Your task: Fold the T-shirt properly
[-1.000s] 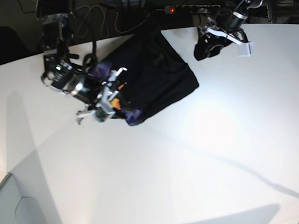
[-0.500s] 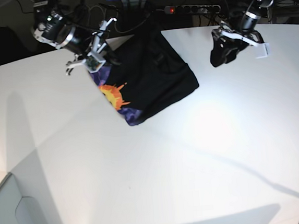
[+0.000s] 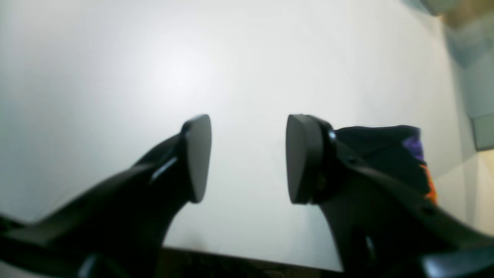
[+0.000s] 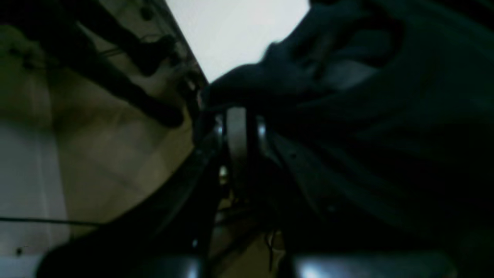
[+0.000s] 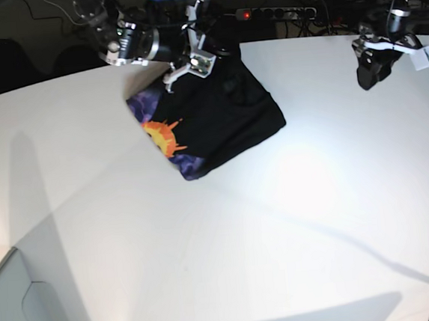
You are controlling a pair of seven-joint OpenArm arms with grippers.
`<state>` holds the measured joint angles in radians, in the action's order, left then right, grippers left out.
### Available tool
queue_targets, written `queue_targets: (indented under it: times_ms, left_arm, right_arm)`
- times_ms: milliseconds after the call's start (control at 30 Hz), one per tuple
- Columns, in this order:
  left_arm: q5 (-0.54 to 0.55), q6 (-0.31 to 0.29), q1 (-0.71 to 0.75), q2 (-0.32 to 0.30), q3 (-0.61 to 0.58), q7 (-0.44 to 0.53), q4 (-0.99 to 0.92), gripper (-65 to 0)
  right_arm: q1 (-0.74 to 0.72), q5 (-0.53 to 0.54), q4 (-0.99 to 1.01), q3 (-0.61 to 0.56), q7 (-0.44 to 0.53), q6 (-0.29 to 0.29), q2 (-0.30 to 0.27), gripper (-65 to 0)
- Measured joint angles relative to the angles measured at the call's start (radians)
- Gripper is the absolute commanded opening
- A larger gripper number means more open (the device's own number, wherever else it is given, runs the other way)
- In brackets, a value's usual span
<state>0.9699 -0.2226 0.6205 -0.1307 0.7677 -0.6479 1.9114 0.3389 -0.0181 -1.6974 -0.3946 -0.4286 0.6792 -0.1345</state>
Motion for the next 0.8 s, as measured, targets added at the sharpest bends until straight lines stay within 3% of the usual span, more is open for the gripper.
queue_targets:
  times_ms: [133,300,600,800]
  left_arm:
    - [-0.004,0.002,0.002,0.0,0.025,0.0,-0.062,-34.6]
    - [-0.001,0.001,0.013,0.005,0.026,-0.002,-0.069,-34.6]
    - [-0.001,0.001,0.012,0.053,0.021,0.0,-0.06,-34.6]
    - [-0.004,0.0,0.001,0.108,0.022,-0.149,0.023,-34.5]
  right_arm:
    - [-0.077,-0.004,0.074,-0.111,0.002,-0.001,-0.003,-64.6]
    - [-0.084,0.013,0.073,-0.121,0.014,-0.003,-0.027,-64.6]
    - [-0.058,0.006,-0.136,-0.022,-0.016,0.0,-0.089,-64.5]
    - [-0.045,0.011,-0.203,0.088,-0.021,0.0,-0.09,-64.5]
